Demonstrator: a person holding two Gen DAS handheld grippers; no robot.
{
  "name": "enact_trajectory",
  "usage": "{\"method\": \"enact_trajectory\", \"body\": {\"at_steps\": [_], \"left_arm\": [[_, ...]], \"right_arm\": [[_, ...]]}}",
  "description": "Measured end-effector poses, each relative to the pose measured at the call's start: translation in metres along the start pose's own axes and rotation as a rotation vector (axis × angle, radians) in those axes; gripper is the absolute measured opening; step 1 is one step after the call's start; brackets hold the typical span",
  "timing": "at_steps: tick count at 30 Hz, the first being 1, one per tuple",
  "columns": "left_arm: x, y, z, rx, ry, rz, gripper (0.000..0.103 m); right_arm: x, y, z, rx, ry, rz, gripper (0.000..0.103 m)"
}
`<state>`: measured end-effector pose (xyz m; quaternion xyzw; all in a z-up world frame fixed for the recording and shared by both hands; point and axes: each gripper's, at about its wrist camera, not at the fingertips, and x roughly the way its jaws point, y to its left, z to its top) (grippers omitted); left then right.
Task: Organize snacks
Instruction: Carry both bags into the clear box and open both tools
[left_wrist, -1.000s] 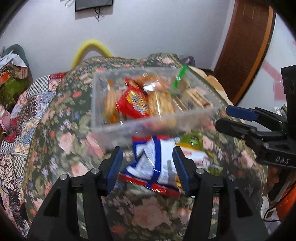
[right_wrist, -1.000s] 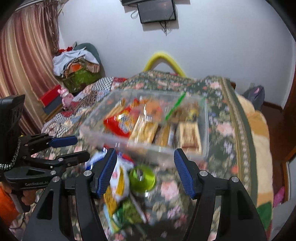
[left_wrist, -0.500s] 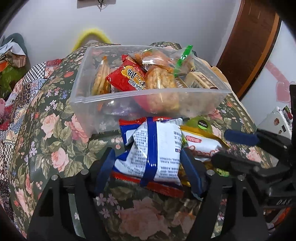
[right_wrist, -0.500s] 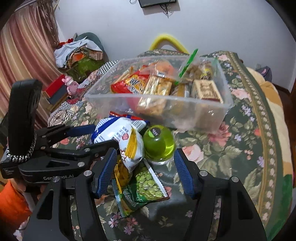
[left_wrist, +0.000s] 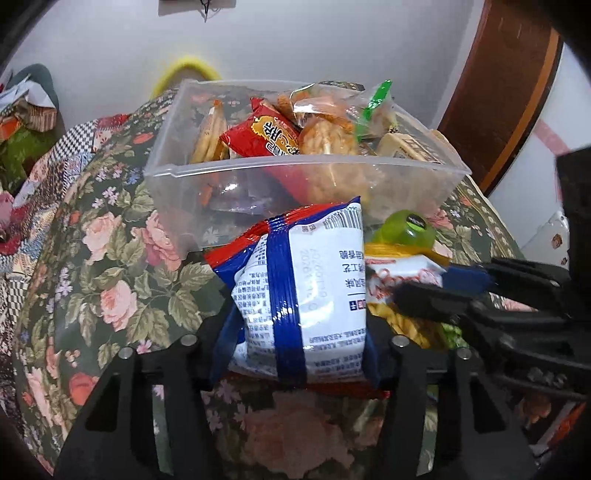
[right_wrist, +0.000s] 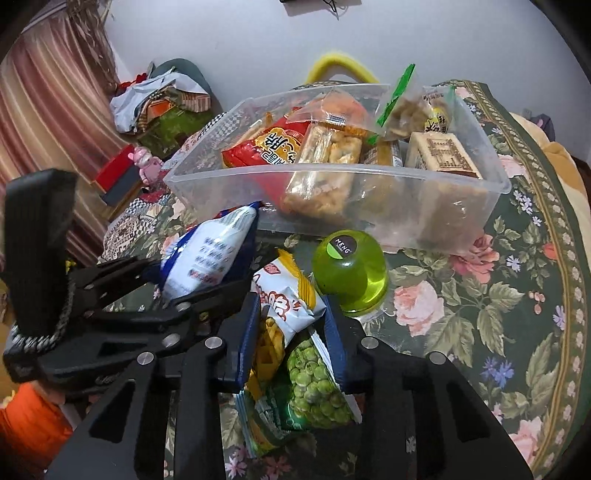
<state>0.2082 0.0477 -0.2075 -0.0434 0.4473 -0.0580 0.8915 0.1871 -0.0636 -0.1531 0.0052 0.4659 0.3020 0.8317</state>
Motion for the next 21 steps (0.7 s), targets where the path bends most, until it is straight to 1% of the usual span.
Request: {"method": "enact_trajectory", "body": {"at_steps": [5, 8, 11, 17, 21], "left_arm": [[-0.019, 0.005, -0.005, -0.025, -0.027, 0.008, 0.053], [-0.033, 0.008, -0.005, -0.030, -0.050, 0.011, 0.053], [-0.046, 0.012, -0.001, -0.041, -0.077, 0.011, 0.053], [-0.065, 0.013, 0.012, -0.046, -0.134, 0.019, 0.053], [-0.072, 0.015, 0.030, -0.052, -0.169, 0.023, 0.053]], "right_arm": [[-0.002, 0.003, 0.001, 0.010, -0.015, 0.010, 0.024], [-0.012, 0.009, 0.003, -0.016, -0.045, -0.009, 0.024], [-0.021, 0.012, 0.006, -0.026, -0.062, -0.007, 0.023], [-0.041, 0.014, 0.014, -0.040, -0.124, -0.012, 0.023], [-0.054, 0.013, 0.026, -0.044, -0.179, -0.033, 0.024]]}}
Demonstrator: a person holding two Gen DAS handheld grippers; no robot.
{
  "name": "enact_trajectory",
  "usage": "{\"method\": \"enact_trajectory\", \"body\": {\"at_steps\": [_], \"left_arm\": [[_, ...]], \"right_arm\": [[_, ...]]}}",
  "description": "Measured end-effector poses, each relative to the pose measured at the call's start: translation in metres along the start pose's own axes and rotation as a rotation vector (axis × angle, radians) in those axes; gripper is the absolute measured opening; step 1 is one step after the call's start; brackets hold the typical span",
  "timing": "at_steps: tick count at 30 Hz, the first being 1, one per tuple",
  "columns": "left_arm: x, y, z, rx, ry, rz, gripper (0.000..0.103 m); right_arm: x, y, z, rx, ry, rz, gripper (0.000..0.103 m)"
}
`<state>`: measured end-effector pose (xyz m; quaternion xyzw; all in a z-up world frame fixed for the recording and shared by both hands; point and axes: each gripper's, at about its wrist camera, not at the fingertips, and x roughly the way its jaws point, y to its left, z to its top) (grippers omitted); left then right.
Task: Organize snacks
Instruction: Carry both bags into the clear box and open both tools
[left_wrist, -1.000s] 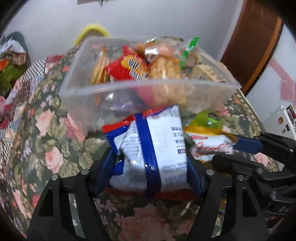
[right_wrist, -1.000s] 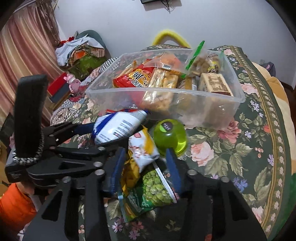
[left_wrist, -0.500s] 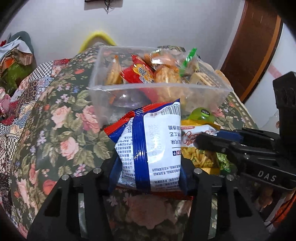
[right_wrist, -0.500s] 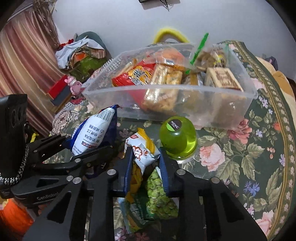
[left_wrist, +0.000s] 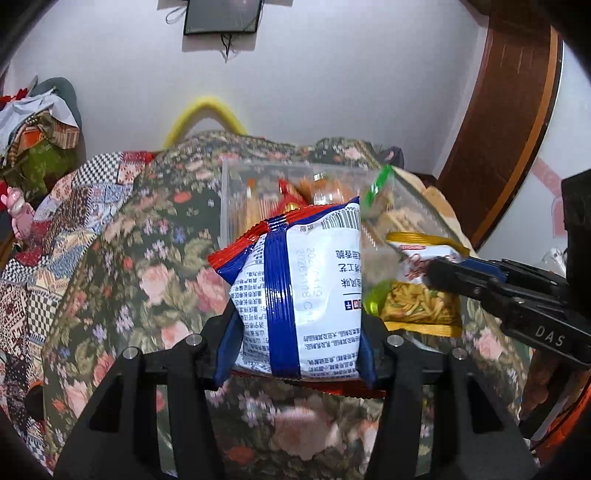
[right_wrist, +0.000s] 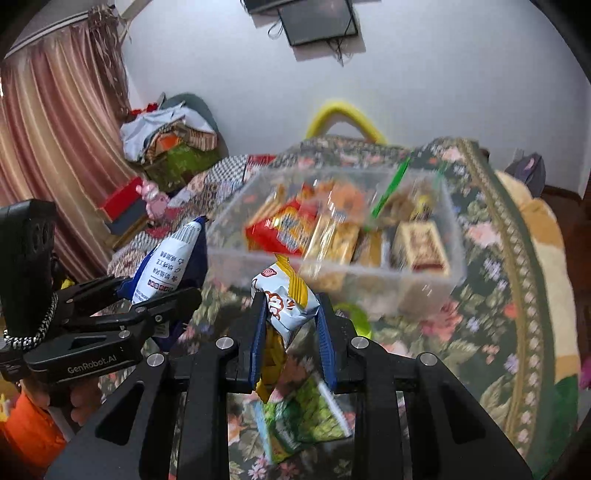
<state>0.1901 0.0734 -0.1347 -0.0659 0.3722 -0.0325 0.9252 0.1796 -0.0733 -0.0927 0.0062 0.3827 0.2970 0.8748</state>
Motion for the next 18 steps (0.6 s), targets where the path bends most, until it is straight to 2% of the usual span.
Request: {"method": "enact_trajectory", "body": {"at_steps": [6, 9, 18], "left_arm": [[0.004, 0.000, 0.031, 0.006, -0.047, 0.022, 0.053], [0.018, 0.000, 0.047, 0.014, -0.040, 0.028, 0.053], [0.061, 0.007, 0.077, 0.008, -0.008, 0.053, 0.053]], "right_arm": [[-0.007, -0.015, 0.024, 0.011, -0.071, -0.057, 0.024], [-0.005, -0.023, 0.036, 0.024, -0.094, -0.077, 0.024], [0.023, -0.046, 0.056, 0.032, -0.078, -0.141, 0.024]]}}
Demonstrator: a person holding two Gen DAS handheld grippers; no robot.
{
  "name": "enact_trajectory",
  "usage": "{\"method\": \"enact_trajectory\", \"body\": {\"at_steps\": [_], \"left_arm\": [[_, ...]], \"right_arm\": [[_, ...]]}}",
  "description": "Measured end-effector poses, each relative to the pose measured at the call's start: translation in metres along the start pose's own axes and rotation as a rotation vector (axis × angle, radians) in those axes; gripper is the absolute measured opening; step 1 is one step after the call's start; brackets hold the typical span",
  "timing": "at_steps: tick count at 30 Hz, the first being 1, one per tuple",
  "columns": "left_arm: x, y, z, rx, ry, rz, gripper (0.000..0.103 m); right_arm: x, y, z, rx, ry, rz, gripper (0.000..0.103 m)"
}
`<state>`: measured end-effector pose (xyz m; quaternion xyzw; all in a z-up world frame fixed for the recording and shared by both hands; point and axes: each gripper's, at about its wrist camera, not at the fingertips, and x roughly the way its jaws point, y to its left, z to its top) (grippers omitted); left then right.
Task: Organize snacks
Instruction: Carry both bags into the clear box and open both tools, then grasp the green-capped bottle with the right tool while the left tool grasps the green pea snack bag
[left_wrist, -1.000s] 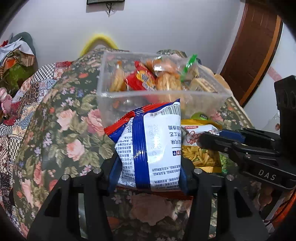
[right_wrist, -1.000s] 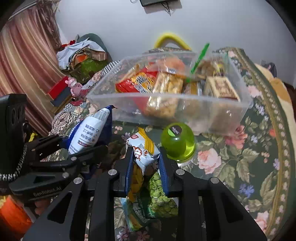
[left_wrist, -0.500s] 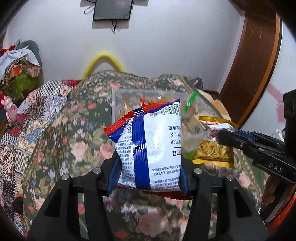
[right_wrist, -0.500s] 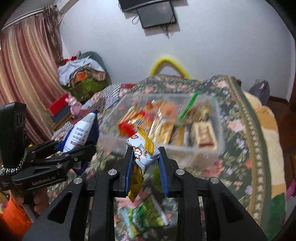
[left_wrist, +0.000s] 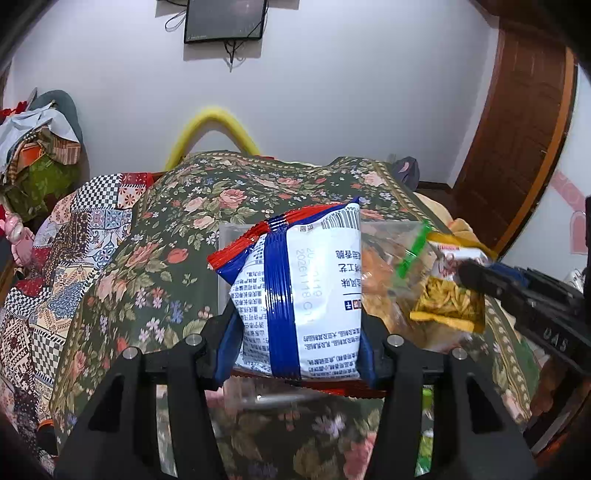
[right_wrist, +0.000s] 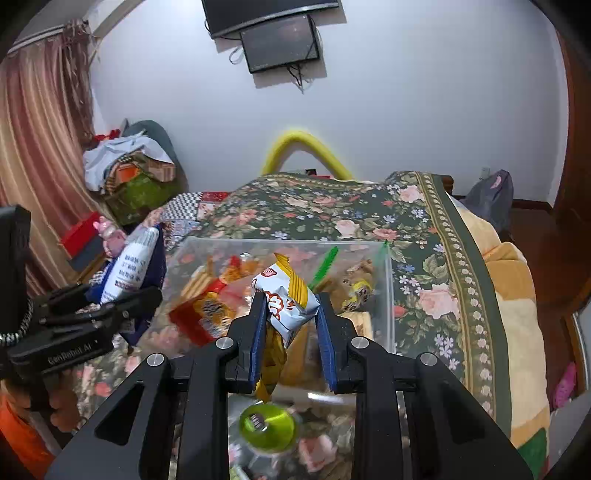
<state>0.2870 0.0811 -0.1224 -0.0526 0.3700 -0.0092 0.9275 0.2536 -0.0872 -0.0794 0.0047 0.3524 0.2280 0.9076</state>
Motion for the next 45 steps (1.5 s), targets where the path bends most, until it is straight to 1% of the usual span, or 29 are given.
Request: {"method": "enact_trajectory", "body": {"at_steps": [5, 10, 15, 17, 18, 19, 21, 24, 29, 31, 33, 39, 45], "left_arm": [[0.025, 0.000, 0.015, 0.009, 0.026, 0.008, 0.053], [0.045, -0.004, 0.023, 0.040, 0.042, 0.048, 0.053], [0.056, -0.008, 0.025, 0.047, 0.077, 0.060, 0.056], [0.057, -0.009, 0.025, 0.056, 0.090, 0.058, 0.060], [0.057, -0.010, 0.025, 0.060, 0.096, 0.058, 0.060], [0.055, -0.010, 0.024, 0.061, 0.099, 0.058, 0.062], [0.051, -0.009, 0.023, 0.047, 0.105, 0.049, 0.063], [0.041, -0.006, 0.022, 0.025, 0.093, 0.033, 0.063], [0.009, -0.006, 0.021, 0.032, 0.035, 0.028, 0.063], [-0.001, -0.006, 0.019, 0.040, 0.022, 0.025, 0.063], [-0.011, -0.006, 0.015, 0.046, 0.013, 0.024, 0.063], [-0.027, -0.004, -0.006, 0.037, 0.020, 0.008, 0.064], [-0.031, 0.000, -0.032, 0.022, 0.052, -0.010, 0.064]], "right_arm": [[0.016, -0.003, 0.000, -0.001, 0.035, 0.000, 0.024], [0.028, -0.004, -0.002, -0.012, 0.076, 0.004, 0.024], [0.028, -0.002, -0.004, -0.030, 0.085, -0.006, 0.027], [0.027, -0.001, -0.004, -0.033, 0.090, -0.012, 0.027], [0.026, 0.000, -0.004, -0.037, 0.093, -0.013, 0.030], [0.026, 0.000, -0.003, -0.040, 0.096, -0.014, 0.031], [0.024, 0.000, -0.003, -0.046, 0.091, -0.025, 0.039], [0.015, 0.000, -0.003, -0.047, 0.080, -0.019, 0.040], [0.000, 0.001, -0.003, -0.057, 0.067, -0.013, 0.042], [-0.006, 0.001, -0.004, -0.054, 0.062, -0.003, 0.045], [-0.010, 0.002, -0.008, -0.060, 0.067, 0.015, 0.051], [-0.010, 0.006, -0.027, -0.061, 0.121, 0.058, 0.051], [-0.003, 0.015, -0.051, -0.086, 0.174, 0.069, 0.051]]}}
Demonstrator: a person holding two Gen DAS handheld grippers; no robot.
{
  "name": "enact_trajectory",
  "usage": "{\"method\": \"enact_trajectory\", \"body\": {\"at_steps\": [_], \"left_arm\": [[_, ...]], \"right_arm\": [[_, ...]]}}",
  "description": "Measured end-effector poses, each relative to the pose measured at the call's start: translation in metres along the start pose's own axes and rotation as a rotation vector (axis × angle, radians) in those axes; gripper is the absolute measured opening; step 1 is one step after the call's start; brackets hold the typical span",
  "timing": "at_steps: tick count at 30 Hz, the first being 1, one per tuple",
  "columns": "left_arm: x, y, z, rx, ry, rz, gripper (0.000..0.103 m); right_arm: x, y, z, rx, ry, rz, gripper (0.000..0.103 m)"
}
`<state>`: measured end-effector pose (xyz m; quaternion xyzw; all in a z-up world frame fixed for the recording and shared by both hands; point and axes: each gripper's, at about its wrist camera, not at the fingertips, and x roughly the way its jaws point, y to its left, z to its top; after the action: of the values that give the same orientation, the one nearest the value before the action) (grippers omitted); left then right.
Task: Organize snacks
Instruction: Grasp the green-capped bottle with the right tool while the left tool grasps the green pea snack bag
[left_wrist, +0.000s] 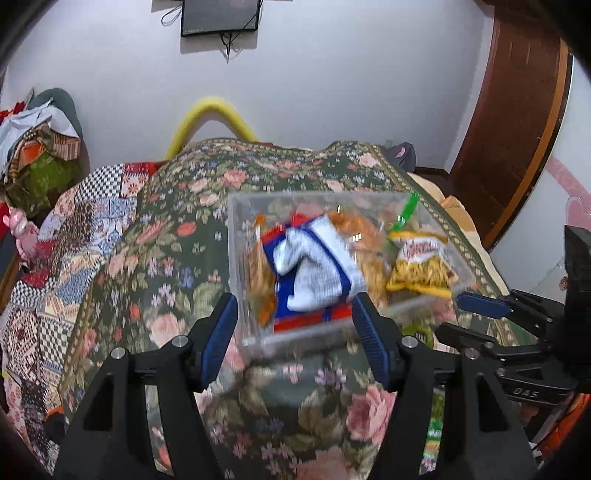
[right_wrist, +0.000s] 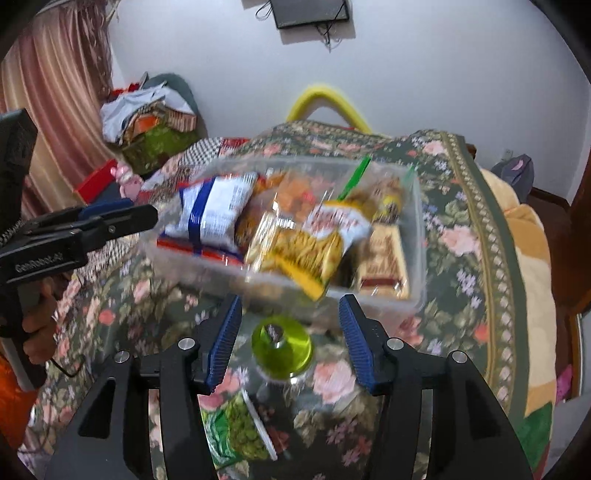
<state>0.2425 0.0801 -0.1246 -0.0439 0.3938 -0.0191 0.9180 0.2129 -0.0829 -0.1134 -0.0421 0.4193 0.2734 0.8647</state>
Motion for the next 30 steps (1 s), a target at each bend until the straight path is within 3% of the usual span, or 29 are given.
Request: {"method": "enact_trajectory", "body": {"at_steps": [10, 14, 30], "left_arm": [[0.013, 0.000, -0.037, 0.027, 0.078, -0.010, 0.064], [0.016, -0.003, -0.049, 0.011, 0.102, -0.040, 0.064], [0.011, -0.079, -0.095, 0.068, 0.207, -0.211, 0.067]], "right_arm": [[0.042, 0.001, -0.019, 0.015, 0.098, 0.011, 0.051], [0.051, 0.003, -0.019, 0.030, 0.111, 0.014, 0.046], [-0.031, -0.013, -0.038, 0.049, -0.015, -0.084, 0.043]]}}
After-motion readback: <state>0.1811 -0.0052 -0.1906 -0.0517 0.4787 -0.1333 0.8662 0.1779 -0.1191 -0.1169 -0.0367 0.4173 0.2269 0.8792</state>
